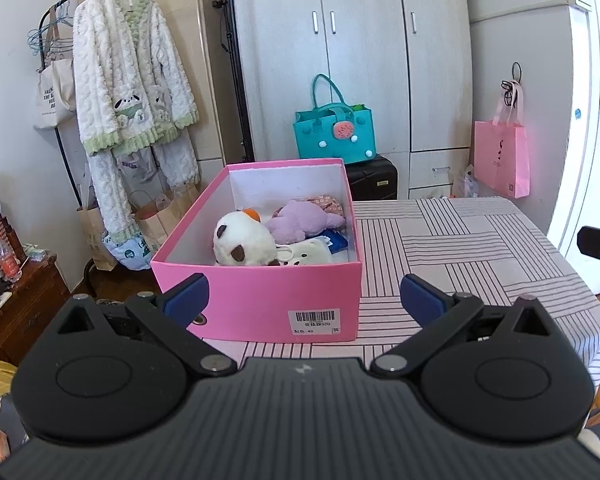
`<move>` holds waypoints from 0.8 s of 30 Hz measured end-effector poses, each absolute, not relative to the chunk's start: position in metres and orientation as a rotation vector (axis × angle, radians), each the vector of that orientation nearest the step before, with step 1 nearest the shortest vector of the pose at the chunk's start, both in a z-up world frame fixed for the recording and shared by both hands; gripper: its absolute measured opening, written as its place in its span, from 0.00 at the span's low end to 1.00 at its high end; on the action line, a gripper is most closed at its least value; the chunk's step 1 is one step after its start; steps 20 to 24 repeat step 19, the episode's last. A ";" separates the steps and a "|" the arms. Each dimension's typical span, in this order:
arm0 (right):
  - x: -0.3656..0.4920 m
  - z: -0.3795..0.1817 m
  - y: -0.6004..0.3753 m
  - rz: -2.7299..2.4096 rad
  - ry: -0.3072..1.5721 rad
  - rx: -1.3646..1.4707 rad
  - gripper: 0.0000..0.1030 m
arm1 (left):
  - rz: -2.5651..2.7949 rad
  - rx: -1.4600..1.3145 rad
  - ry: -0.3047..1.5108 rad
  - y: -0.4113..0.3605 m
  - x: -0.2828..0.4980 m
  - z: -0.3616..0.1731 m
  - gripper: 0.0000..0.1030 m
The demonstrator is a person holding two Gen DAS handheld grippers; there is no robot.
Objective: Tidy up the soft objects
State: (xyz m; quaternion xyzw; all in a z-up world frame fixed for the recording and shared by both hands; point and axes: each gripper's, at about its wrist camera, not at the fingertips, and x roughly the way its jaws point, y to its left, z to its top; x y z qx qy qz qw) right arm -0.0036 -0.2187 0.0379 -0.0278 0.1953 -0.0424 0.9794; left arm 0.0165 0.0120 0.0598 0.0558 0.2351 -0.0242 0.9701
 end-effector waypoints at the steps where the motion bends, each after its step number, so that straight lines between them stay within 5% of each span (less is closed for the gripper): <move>1: -0.004 0.038 -0.218 -0.084 0.394 -0.059 1.00 | -0.053 0.117 0.476 0.012 0.016 0.059 1.00; 24: -0.003 0.035 -0.216 -0.086 0.401 -0.076 1.00 | -0.056 0.087 0.484 0.016 0.020 0.057 1.00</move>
